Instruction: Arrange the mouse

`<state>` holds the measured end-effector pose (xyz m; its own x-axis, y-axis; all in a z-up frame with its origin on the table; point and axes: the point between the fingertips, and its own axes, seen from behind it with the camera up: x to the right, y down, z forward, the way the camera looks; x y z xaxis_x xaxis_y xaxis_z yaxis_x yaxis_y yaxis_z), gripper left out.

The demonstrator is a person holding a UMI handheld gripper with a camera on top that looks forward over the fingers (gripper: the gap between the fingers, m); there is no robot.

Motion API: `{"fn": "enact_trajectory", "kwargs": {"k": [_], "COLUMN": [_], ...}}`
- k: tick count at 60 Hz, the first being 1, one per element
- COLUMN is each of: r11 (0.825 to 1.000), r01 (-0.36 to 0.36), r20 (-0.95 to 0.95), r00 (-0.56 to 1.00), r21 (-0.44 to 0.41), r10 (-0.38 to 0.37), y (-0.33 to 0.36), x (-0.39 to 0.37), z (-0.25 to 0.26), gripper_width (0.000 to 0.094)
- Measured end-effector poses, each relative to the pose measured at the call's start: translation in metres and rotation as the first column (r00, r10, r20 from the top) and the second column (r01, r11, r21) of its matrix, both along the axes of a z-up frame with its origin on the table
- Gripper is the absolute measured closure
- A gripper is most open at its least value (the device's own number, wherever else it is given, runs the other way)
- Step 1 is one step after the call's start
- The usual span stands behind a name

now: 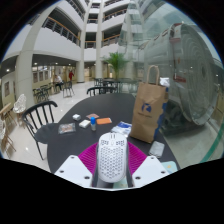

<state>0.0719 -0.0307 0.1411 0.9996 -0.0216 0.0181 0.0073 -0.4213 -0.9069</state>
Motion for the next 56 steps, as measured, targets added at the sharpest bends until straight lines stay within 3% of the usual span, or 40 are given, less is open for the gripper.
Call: {"fn": "enact_trajectory", "kwargs": {"k": [5,12,19,23,30,32,34,35,37,47,56], "r11": [0.996,0.973,0.957,0.947,0.955,0.955,0.955,0.956,0.961,0.975,0.981], "r01": [0.082,0.166,0.157,0.169,0.134,0.118,0.108,0.105,0.095,0.072,0.116], "r20": [0.026,0.028,0.020,-0.003,-0.045,-0.049,-0.056,-0.059,-0.062,-0.080,-0.142], "r00": [0.996,0.986,0.987,0.984,0.988,0.989,0.990,0.990,0.991,0.993,0.980], "r21": [-0.042,-0.159,-0.243,-0.275,-0.263,-0.274,-0.275,-0.272,-0.261,-0.210,-0.156], "r10": [-0.081,-0.163,-0.156,-0.177,-0.151,-0.137,-0.128,-0.126,-0.115,-0.091,-0.139], "y": [-0.039,-0.066,-0.078,-0.080,-0.082,-0.088,-0.096,-0.100,-0.110,-0.176,-0.240], "x": [0.050,0.099,0.112,0.116,0.116,0.113,0.111,0.111,0.110,0.102,0.098], "z": [-0.020,-0.084,-0.134,-0.153,-0.153,-0.151,-0.150,-0.148,-0.142,-0.109,-0.098], "gripper_width": [0.0543,0.0546,0.0540,0.0488,0.0377,0.0302,0.0090,0.0065,0.0100,0.0086,0.0087]}}
